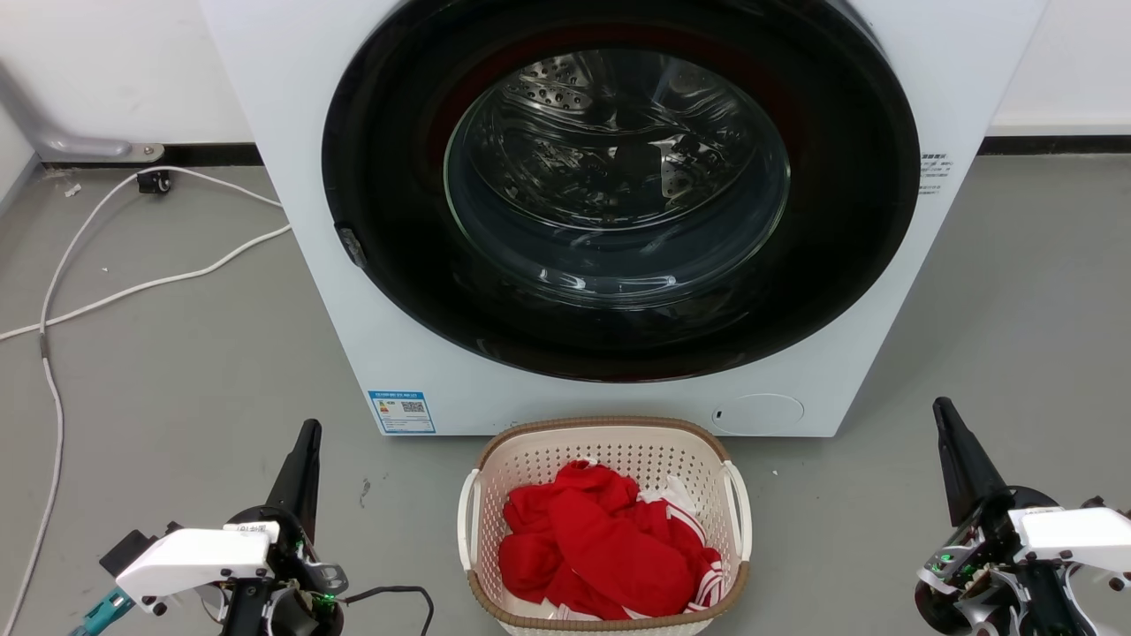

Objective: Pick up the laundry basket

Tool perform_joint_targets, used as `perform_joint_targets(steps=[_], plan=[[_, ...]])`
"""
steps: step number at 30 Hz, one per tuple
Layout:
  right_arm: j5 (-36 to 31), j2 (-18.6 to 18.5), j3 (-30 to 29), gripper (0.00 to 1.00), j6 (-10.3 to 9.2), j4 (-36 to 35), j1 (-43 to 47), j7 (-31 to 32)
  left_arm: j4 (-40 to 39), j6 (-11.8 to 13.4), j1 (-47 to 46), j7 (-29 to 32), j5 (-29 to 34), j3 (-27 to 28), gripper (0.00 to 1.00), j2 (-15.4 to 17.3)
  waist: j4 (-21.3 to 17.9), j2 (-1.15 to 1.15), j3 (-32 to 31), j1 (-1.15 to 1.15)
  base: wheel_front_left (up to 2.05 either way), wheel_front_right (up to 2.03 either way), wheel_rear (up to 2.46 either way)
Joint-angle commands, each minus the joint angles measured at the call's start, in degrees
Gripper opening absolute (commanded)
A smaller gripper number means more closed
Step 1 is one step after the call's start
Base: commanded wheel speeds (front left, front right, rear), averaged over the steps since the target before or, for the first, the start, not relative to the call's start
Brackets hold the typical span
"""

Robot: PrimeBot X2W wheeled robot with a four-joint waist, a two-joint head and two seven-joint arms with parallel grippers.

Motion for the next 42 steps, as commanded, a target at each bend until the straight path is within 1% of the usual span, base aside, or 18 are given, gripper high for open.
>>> perform_joint_targets(steps=[1, 30, 31, 39, 42], plan=[[-0.3, 0.0, -0.1, 0.00, 0.00, 0.1, -0.7, 0.2, 0.1, -0.2, -0.4, 0.1, 0.2, 0.3, 0.00, -0.2, 0.0, 0.00, 0.0, 0.00, 0.00, 0.00, 0.00], [-0.7, 0.4, -0.6, 0.00, 0.00, 0.1, -0.8, 0.6, 0.1, -0.2, -0.5, 0.6, 0.8, 0.8, 0.00, -0.6, 0.0, 0.00, 0.0, 0.00, 0.00, 0.00, 0.00], [-0.5, 0.3, -0.5, 1.00, 0.00, 0.0, -0.1, 0.3, 0.0, 0.0, 0.0, 0.5, 0.5, 0.7, 1.00, -0.6, 0.0, 0.00, 0.0, 0.00, 0.00, 0.00, 0.00], [-1.3, 0.4, 1.2, 1.00, 0.00, -1.3, 0.8, -1.6, -1.0, 0.0, 0.3, -1.4, 1.4, -1.2, 1.00, -0.7, 0.0, 0.00, 0.0, 0.00, 0.00, 0.00, 0.00], [-2.5, 0.5, 1.9, 1.00, 0.00, -1.7, 1.0, -2.5, -1.7, 0.0, 0.3, -2.3, 2.0, -1.9, 1.00, -0.8, 0.0, 0.00, 0.1, 0.00, 0.00, 0.00, 0.00]])
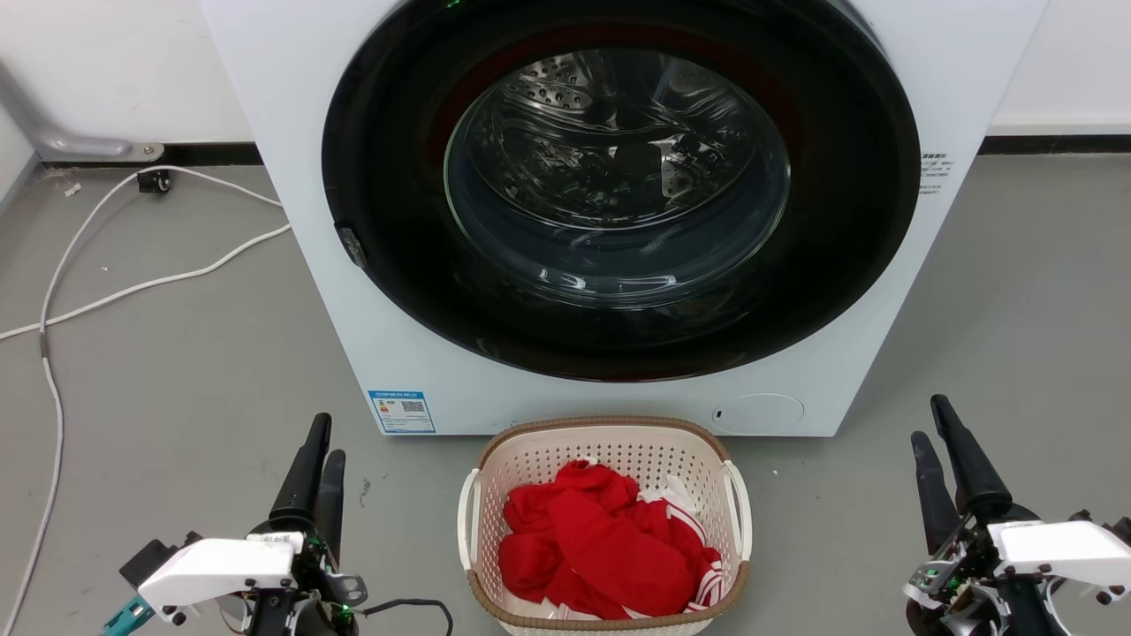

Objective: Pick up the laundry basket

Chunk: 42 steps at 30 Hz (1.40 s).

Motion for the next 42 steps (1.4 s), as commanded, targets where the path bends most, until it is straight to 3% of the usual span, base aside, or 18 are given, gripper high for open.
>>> perform_joint_targets(steps=[1, 26, 42], plan=[[-1.1, -0.1, 0.5, 1.00, 0.00, -1.3, -0.5, -0.6, -1.6, -0.1, -0.9, -0.6, 0.7, -0.5, 1.00, 0.3, 0.0, 0.00, 0.0, 0.00, 0.00, 0.00, 0.00], [-31.4, 0.1, 2.0, 1.00, 0.00, -4.2, 0.5, -6.1, -5.4, -0.1, -0.8, -6.1, 23.7, -3.2, 1.00, 0.0, 0.0, 0.00, 0.0, 0.00, 0.00, 0.00, 0.00], [-51.0, 0.2, 2.6, 1.00, 0.00, -7.2, 1.4, -6.6, -6.4, 1.1, -0.7, -9.0, 43.8, -4.2, 1.00, -0.1, 0.0, 0.00, 0.0, 0.00, 0.00, 0.00, 0.00]])
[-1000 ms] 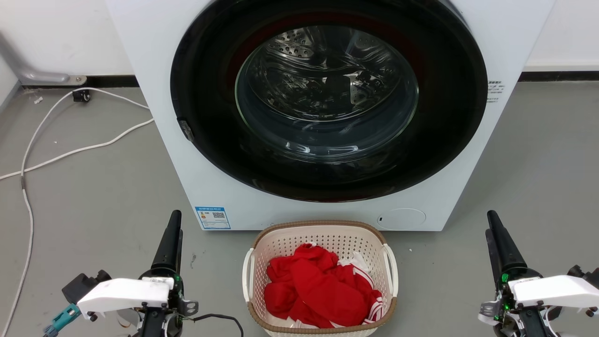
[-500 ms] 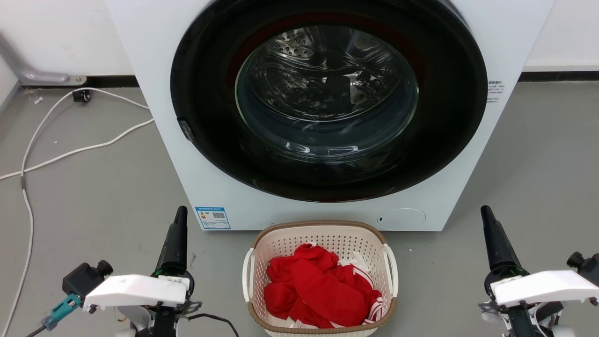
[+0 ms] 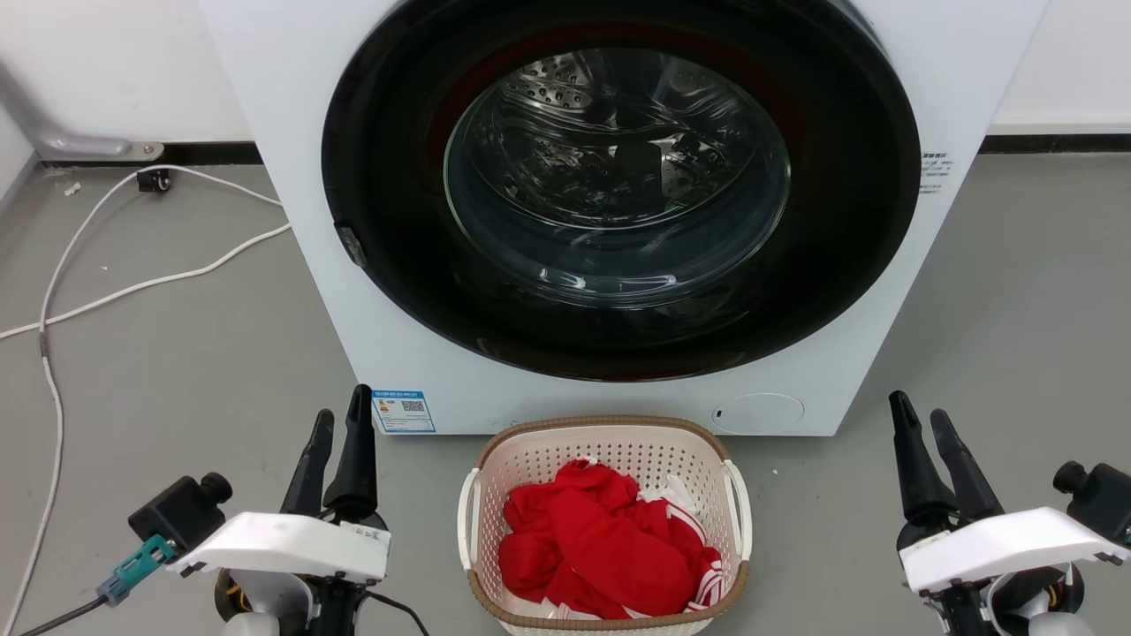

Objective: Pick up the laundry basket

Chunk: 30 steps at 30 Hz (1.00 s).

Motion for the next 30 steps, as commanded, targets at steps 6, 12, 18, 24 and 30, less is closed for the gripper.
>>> perform_joint_targets(steps=[6, 12, 18, 24, 30], plan=[[-6.4, 0.1, 0.3, 1.00, 0.00, -1.9, 0.0, -0.1, -0.4, 0.3, -0.8, -1.3, 6.8, -0.5, 1.00, 0.1, 0.0, 0.00, 0.0, 0.00, 0.00, 0.00, 0.00], [-11.5, 0.2, 0.6, 1.00, 0.00, -2.8, 0.6, 0.0, 0.1, 0.3, -1.1, -2.2, 12.0, -1.0, 1.00, 0.0, -0.1, 0.00, 0.0, 0.00, 0.00, 0.00, 0.00], [-16.4, 0.2, 0.7, 1.00, 0.00, -3.6, 0.8, 0.3, 0.6, 0.6, -1.3, -3.1, 17.0, -1.3, 1.00, 0.1, -0.1, 0.00, 0.1, 0.00, 0.00, 0.00, 0.00], [-20.9, 0.2, 0.5, 1.00, 0.00, -4.1, 1.3, 0.4, 1.2, 0.9, -1.5, -3.9, 21.4, -1.5, 1.00, 0.2, -0.2, 0.00, 0.0, 0.00, 0.00, 0.00, 0.00], [-25.0, 0.3, 0.5, 1.00, 0.00, -4.6, 1.6, 0.2, 1.5, 1.2, -1.7, -4.7, 25.3, -1.8, 1.00, 0.3, -0.2, 0.00, 0.1, 0.00, 0.00, 0.00, 0.00]])
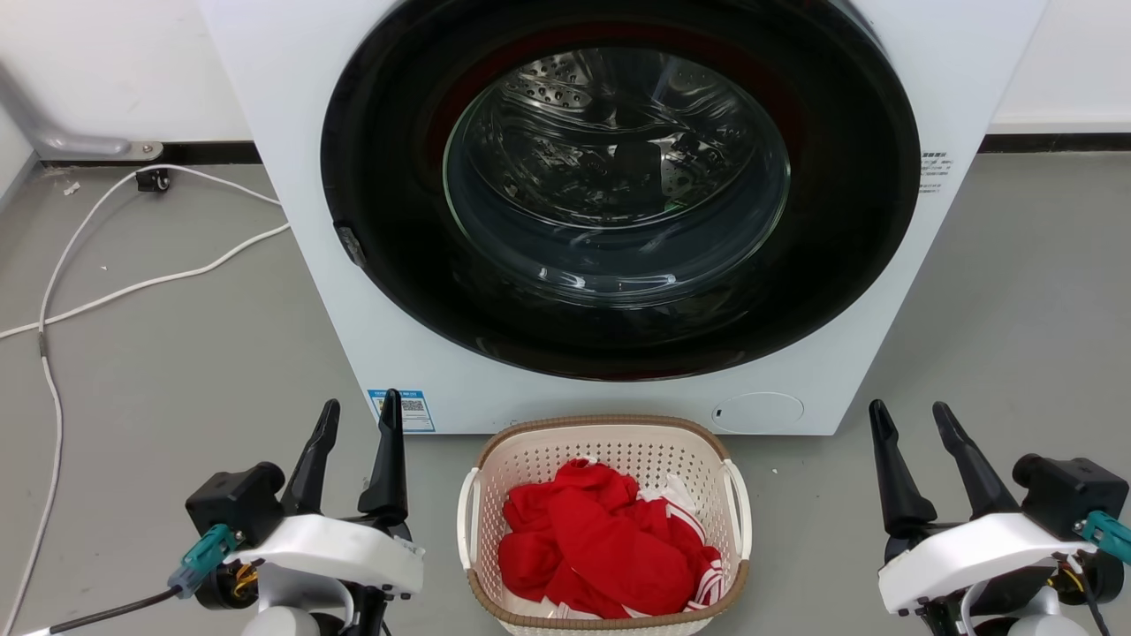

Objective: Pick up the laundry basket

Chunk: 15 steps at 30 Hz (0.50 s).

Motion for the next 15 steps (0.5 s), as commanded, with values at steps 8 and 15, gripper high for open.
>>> perform_joint_targets(steps=[8, 15], plan=[[-6.0, 0.2, 0.0, 1.00, 0.00, -1.2, 0.6, -0.4, -0.1, 0.7, -1.0, -1.4, 5.4, -0.2, 1.00, 0.4, 0.1, 0.00, 0.0, 0.00, 0.00, 0.00, 0.00], [-9.6, 0.3, -0.1, 1.00, 0.00, -1.4, 0.6, -0.7, 0.0, 0.9, -1.0, -2.2, 9.0, -0.3, 1.00, 0.5, 0.0, 0.00, 0.1, 0.00, 0.00, 0.00, 0.00]])
